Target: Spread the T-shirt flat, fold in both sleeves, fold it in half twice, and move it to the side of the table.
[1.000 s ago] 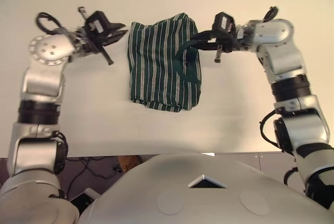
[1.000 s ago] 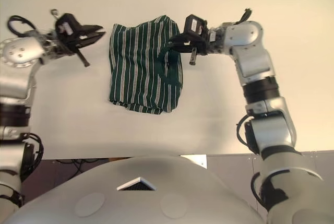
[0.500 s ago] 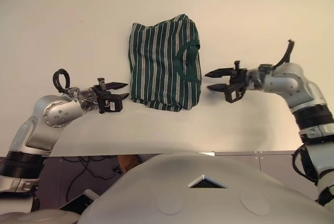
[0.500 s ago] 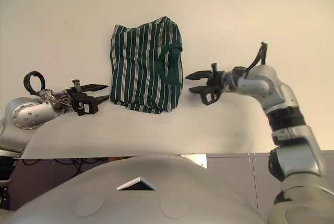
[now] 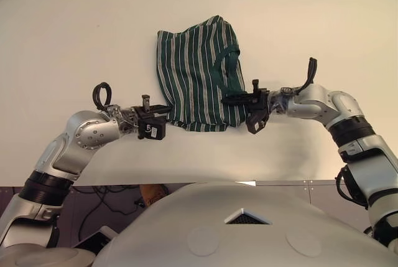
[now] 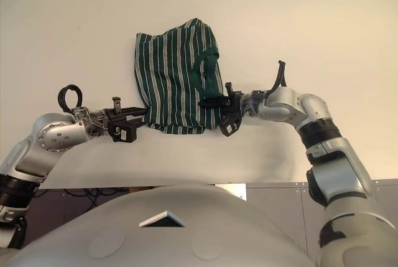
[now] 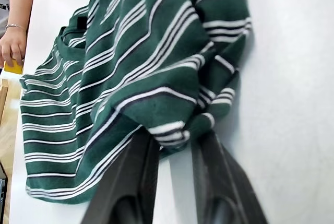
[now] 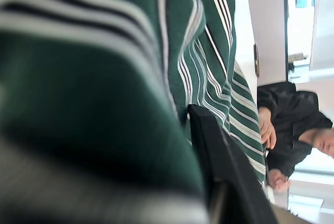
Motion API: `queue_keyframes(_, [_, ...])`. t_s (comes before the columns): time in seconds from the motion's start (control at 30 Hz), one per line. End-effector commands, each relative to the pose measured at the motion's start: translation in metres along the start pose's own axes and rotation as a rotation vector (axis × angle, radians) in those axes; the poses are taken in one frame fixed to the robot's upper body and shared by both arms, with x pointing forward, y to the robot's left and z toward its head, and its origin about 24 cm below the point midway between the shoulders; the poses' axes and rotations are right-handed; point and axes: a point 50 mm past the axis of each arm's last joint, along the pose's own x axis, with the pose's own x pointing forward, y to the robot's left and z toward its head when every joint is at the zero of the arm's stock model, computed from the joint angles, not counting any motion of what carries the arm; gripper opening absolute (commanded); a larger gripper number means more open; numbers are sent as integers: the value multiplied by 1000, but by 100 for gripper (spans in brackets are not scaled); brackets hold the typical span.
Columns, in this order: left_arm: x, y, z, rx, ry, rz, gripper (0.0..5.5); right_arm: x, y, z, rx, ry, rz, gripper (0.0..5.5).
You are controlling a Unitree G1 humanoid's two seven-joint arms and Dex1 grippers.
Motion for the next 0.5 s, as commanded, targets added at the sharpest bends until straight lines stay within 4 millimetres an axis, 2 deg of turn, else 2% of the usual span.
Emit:
queue_keyframes(0.03, [3, -15, -10, -36, 55, -114, 38, -2, 4, -10, 107, 51, 41, 58])
queue_keyframes(0.13, [4, -14, -12, -117, 45, -74, 0, -3, -2, -8, 258, 49, 41, 8])
queue_keyframes(0.23, [0, -8, -11, -286, -6, -38, 0, -6, -17, -1, 466, -1, 65, 3])
queue_keyframes(0.37, [-15, 1, 0, -550, -128, -59, 0, -18, -44, 22, 758, -152, 165, 3])
queue_keyframes(0.4, [-18, 10, 3, -612, -172, -33, 0, -20, -54, 23, 823, -176, 167, 3])
queue_keyframes(0.5, [-24, 48, 9, -737, -302, 94, 0, -23, -82, 8, 1021, -175, 130, 3])
